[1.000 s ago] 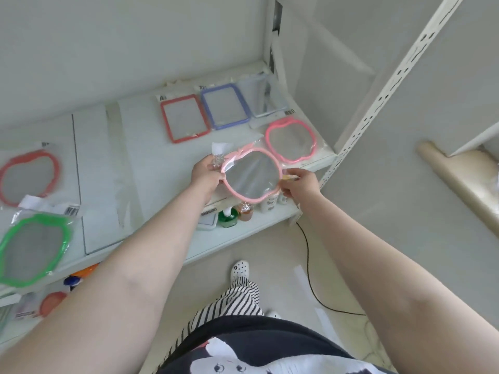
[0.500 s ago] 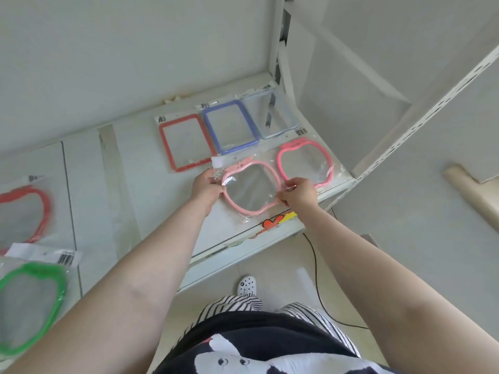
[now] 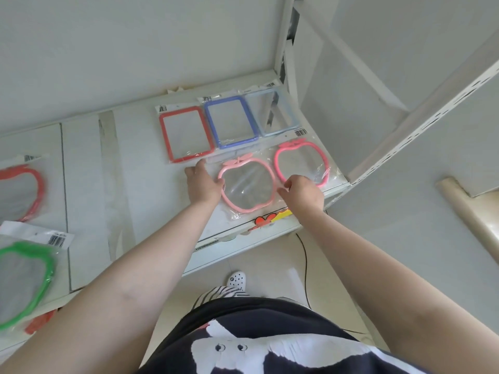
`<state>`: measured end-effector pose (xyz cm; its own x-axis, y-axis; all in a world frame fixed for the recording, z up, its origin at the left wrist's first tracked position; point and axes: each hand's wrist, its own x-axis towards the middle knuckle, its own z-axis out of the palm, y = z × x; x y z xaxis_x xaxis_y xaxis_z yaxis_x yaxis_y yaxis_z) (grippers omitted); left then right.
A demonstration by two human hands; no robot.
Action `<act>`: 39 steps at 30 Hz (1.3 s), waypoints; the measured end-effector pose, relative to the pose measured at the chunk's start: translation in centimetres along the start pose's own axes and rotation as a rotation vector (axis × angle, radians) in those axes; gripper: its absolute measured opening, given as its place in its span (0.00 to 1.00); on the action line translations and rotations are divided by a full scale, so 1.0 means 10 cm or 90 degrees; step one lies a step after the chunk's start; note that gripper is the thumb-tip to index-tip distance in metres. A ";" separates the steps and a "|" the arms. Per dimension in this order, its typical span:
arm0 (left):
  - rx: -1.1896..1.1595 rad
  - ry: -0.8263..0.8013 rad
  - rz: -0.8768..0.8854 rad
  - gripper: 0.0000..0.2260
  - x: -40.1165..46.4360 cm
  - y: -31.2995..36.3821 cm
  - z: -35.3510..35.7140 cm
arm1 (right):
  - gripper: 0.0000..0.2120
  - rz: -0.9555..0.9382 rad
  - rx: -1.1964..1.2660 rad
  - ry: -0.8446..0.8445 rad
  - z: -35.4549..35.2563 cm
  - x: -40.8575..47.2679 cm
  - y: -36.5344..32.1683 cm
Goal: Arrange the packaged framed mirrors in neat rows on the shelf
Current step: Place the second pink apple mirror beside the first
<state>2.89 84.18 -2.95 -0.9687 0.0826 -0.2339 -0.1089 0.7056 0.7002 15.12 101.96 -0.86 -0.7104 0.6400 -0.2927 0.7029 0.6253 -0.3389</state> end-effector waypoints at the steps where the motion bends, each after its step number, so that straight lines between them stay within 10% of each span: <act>1: 0.043 0.029 0.035 0.32 -0.05 0.03 0.02 | 0.11 -0.003 -0.012 0.022 -0.03 0.02 0.04; 5: 0.196 -0.017 0.196 0.41 -0.26 0.23 0.19 | 0.17 0.012 0.040 0.089 -0.09 0.15 0.19; 11: 0.339 -0.183 0.146 0.49 -0.40 0.39 0.53 | 0.24 0.001 -0.002 0.061 -0.02 0.20 0.27; 39: 0.365 -0.106 0.141 0.42 -0.42 0.45 0.58 | 0.29 0.010 0.001 0.049 -0.01 0.16 0.26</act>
<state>7.79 91.10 -2.75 -0.9019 0.3453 -0.2595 0.2713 0.9203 0.2817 15.77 104.70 -2.09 -0.6946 0.6823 -0.2279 0.7138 0.6143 -0.3364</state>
